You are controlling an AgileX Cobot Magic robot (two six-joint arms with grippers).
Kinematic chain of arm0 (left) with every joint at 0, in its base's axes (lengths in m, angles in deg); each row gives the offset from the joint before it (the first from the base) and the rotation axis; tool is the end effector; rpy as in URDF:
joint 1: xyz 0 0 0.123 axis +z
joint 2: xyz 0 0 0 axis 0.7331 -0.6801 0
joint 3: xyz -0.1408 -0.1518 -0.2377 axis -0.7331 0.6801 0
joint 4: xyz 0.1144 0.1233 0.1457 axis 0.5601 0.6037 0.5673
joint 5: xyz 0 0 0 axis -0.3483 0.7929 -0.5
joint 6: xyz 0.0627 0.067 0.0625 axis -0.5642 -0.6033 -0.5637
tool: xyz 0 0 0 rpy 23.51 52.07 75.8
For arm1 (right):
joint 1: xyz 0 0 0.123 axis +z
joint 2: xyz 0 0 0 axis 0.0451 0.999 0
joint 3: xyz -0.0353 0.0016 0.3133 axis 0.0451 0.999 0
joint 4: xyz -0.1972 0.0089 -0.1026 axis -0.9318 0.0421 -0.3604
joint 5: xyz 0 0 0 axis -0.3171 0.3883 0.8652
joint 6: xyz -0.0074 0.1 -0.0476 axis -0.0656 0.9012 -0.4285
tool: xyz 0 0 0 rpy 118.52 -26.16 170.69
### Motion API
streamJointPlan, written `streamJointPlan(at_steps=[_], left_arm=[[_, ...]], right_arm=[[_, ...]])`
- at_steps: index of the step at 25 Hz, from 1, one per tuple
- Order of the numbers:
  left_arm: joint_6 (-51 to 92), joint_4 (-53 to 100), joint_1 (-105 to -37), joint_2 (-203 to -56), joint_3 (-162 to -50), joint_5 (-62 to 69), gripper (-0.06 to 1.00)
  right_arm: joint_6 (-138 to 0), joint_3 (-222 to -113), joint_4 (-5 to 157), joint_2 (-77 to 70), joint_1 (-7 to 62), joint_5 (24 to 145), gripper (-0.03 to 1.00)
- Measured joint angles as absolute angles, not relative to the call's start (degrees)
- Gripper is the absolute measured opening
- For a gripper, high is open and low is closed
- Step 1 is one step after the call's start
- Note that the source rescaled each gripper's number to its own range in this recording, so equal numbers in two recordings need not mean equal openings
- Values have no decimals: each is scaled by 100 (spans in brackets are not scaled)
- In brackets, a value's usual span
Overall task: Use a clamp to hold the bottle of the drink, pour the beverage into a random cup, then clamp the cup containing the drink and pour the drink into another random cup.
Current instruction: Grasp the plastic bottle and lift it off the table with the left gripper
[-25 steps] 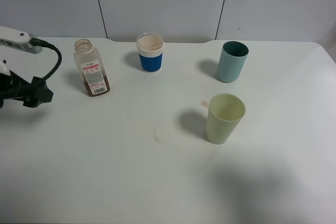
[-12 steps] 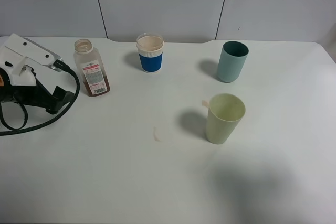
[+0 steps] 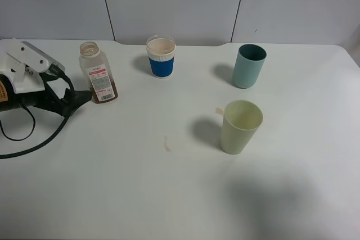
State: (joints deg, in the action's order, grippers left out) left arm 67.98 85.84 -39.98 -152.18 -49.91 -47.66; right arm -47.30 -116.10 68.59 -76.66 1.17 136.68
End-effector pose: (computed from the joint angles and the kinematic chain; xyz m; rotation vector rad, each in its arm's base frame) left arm 0.2631 -0.0285 0.1854 0.6250 1.9420 -0.2821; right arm -0.0447 0.0020 0.2532 0.0007 2.0504 -0.0190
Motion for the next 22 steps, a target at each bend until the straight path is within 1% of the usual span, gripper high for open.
streamJointPlan(at_steps=[7,14,22], left_arm=[[6711,8734,-3558,-15773,-5319,-5414,100],[6696,9865,-3525,-16664,-5908,-5825,100],[6696,10028,-3525,-17507,-6514,-6177,100]], right_arm=[[-4730,-11610,6859,-7666,117,13668,100],[-4730,-11610,6859,-7666,117,13668,100],[-4730,-11610,6859,-7666,117,13668,100]])
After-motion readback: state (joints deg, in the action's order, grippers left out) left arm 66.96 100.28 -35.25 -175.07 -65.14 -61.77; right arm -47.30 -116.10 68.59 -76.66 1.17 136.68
